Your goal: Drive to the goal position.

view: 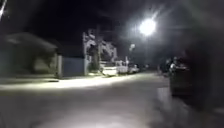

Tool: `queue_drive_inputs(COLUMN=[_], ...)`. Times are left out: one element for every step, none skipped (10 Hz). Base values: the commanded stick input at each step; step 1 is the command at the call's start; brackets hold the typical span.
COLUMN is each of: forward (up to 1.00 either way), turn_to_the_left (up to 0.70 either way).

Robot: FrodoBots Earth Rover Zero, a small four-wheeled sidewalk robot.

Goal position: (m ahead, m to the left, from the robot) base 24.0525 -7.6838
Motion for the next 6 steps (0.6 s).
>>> queue_drive_inputs(forward=[0.00,0.00,0.00,0.00,0.00,0.00], turn_to_the_left=[-0.50,-0.06,0.00,0.00,0.00,0.00])
